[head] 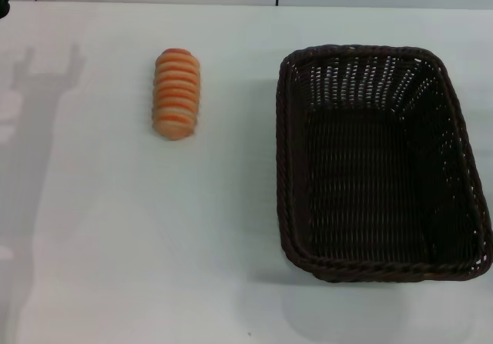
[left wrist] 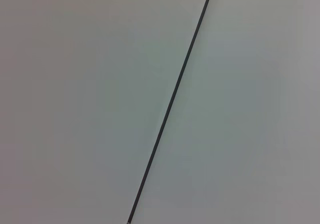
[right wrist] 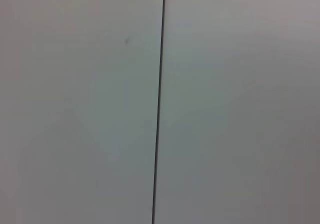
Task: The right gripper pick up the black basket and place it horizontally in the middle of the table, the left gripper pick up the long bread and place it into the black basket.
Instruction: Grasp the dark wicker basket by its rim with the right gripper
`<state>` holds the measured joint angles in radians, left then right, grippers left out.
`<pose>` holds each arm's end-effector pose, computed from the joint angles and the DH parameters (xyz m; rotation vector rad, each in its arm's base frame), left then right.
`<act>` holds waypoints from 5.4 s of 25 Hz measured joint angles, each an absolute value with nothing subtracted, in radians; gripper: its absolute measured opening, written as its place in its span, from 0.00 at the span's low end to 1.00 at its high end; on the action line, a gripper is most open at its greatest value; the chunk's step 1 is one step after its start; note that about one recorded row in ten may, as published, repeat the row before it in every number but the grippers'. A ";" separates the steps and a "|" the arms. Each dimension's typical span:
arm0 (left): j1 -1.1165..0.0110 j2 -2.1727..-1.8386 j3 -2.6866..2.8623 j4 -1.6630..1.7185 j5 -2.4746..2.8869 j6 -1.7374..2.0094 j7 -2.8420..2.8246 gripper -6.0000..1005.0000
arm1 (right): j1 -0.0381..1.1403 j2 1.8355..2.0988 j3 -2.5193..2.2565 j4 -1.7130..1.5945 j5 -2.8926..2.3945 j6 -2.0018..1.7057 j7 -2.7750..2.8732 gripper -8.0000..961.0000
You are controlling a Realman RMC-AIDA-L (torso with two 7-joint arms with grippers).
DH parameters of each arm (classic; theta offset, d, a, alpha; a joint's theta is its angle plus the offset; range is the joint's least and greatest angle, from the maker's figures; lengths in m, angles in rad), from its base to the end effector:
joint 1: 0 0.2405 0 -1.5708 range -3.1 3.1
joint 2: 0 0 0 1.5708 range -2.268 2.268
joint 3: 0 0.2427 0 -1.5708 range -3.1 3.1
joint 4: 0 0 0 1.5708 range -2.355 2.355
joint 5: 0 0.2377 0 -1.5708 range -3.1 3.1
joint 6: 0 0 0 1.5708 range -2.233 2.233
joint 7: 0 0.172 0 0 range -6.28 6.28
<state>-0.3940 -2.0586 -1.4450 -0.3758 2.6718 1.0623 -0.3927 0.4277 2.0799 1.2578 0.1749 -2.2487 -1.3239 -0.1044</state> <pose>-0.3221 0.4038 0.0424 -1.2997 -0.7023 -0.9930 0.3549 0.3643 0.0640 -1.1284 0.3824 0.5976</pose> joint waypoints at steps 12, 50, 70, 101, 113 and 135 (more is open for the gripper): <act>-0.394 -2.059 -1.445 -0.376 2.672 1.065 -0.393 0.86 | 0.426 2.080 1.255 0.181 -2.249 -1.324 -0.104 0.80; -0.351 -2.056 -1.451 -0.402 2.674 1.092 -0.393 0.86 | 0.172 2.079 1.267 1.277 -1.455 -0.640 -1.423 0.80; -0.342 -2.049 -1.454 -0.441 2.711 1.097 -0.393 0.86 | 0.051 2.059 1.448 1.309 -2.761 -0.347 -0.008 0.80; -0.319 -2.048 -1.499 -0.439 2.712 1.132 -0.453 0.86 | 0.357 2.077 1.697 1.819 -2.804 1.404 0.163 0.79; -0.320 -2.044 -1.500 -0.440 2.716 1.133 -0.450 0.86 | 0.357 2.079 1.685 1.707 -2.737 1.400 0.185 0.79; -0.323 -2.040 -1.506 -0.439 2.717 1.134 -0.449 0.86 | 0.369 2.079 1.659 1.618 -2.729 1.378 0.191 0.70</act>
<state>-0.3230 -2.0404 -1.5063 -0.4386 2.7166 1.1337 -0.4494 0.3692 2.0786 1.6594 1.6175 -2.7288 1.3785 0.1907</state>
